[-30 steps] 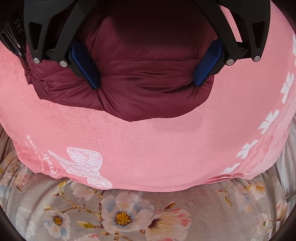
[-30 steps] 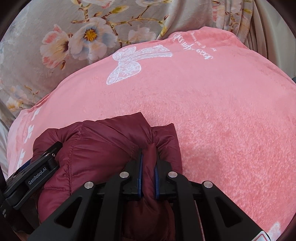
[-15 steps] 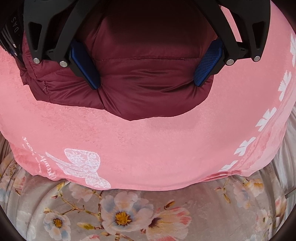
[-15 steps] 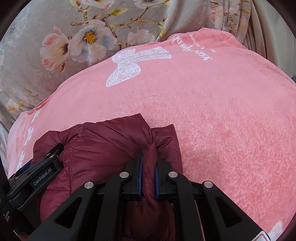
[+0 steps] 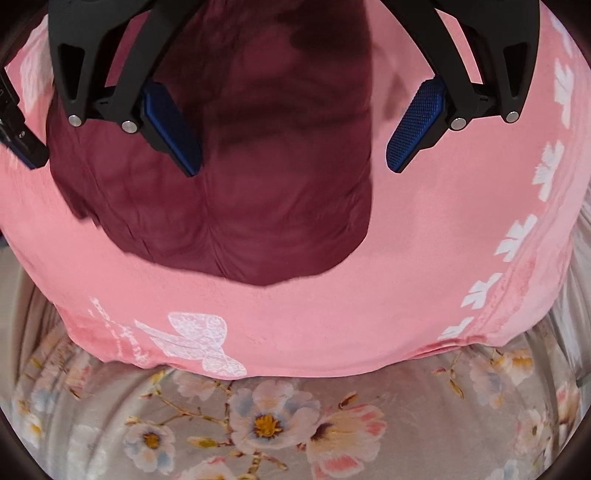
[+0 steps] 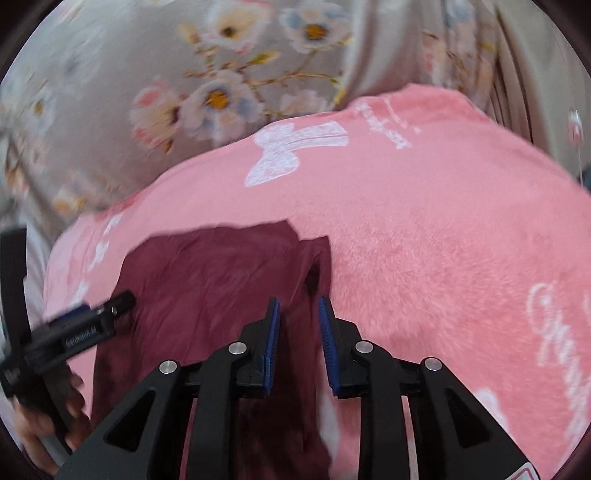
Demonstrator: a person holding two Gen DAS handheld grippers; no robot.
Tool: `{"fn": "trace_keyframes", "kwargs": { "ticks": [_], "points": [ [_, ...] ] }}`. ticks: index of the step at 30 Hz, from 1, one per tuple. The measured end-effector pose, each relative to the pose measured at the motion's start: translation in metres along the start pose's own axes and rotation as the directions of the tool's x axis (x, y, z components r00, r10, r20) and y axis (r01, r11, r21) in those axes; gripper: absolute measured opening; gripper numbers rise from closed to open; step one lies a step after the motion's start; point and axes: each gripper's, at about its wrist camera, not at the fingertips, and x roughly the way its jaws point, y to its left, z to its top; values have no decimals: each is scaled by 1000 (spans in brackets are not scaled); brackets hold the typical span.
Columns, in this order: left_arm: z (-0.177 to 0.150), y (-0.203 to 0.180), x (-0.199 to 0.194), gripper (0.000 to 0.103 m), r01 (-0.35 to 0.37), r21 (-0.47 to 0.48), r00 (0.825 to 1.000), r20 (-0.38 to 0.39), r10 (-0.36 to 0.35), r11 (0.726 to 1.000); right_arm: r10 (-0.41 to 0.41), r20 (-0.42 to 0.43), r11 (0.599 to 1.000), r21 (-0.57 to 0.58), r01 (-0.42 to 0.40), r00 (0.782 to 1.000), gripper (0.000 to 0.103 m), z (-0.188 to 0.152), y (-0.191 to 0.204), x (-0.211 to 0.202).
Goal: Fold large clothes
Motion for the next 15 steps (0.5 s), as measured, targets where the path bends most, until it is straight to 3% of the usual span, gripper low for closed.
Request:
{"fn": "trace_keyframes", "kwargs": {
  "ticks": [6, 15],
  "points": [
    [-42, 2, -2, 98, 6, -20, 996, -87, -7, 1000, -30, -92, 997, -73, 23, 995, 23, -42, 7, 4],
    [-60, 2, -2, 98, -10, -26, 998, -58, 9, 1000, -12, -86, 999, -49, 8, 996, 22, -67, -3, 10]
  ]
}}
